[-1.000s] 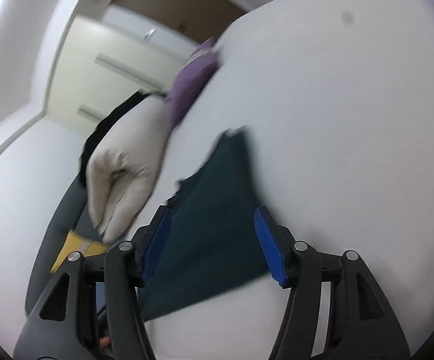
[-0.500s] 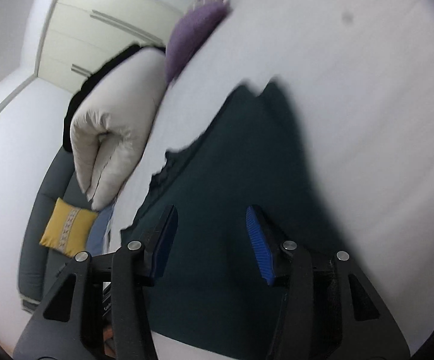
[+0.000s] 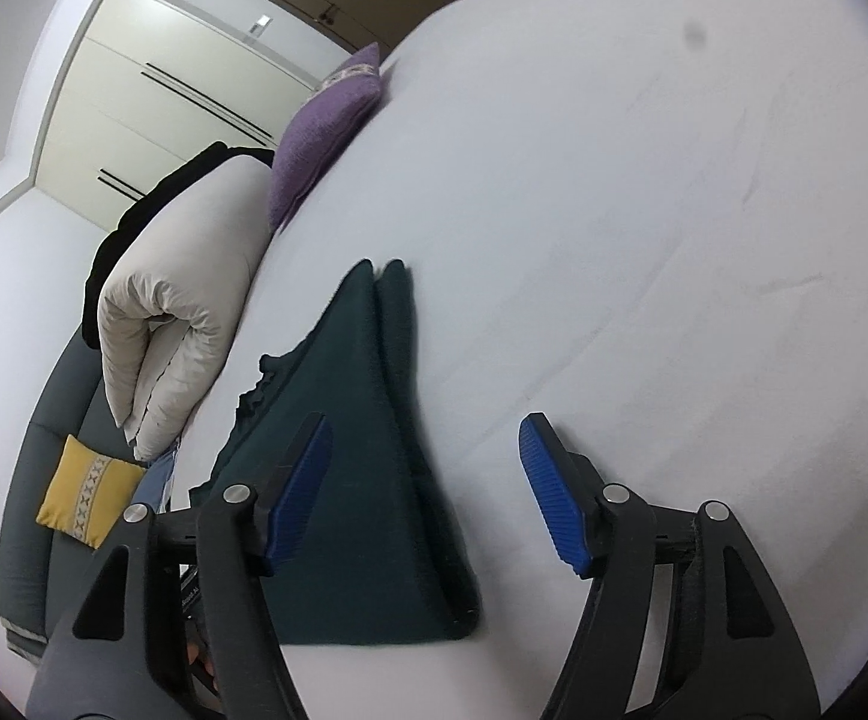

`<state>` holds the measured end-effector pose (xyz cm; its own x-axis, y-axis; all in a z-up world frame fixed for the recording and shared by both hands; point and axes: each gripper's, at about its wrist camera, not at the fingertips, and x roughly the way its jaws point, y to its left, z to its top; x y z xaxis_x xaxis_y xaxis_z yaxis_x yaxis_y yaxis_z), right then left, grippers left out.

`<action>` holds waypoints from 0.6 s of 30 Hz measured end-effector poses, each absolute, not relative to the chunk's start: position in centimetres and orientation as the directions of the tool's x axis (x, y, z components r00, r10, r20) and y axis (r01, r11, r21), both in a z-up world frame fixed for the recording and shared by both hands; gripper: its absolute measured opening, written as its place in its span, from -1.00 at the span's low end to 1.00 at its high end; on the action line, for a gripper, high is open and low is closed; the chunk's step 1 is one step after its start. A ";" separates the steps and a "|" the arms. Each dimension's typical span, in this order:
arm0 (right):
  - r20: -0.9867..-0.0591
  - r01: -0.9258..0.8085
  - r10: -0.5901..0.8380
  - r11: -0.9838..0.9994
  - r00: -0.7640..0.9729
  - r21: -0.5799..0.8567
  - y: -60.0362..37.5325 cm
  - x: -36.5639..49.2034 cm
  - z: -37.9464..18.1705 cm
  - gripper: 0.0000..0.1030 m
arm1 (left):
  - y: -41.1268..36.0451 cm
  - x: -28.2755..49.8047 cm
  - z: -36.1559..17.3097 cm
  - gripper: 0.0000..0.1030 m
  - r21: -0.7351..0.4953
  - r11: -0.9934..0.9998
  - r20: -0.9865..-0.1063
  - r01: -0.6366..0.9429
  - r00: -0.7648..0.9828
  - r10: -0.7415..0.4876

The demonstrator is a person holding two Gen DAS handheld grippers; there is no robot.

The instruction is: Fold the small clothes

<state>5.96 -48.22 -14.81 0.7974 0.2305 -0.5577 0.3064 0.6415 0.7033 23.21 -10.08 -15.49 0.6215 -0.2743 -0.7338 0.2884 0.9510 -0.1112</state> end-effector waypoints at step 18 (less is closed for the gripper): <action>-0.608 0.269 0.483 0.599 0.630 0.754 -44.7 13.6 -17.2 0.24 | -12.9 24.7 -15.3 0.18 -0.341 0.888 -0.725 0.307 0.516 -0.457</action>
<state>13.64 -44.74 -17.22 0.6296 0.4833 -0.6083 0.2691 0.5988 0.7543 24.74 -12.92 -15.33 0.5157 -0.4569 -0.7247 0.3074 0.8883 -0.3413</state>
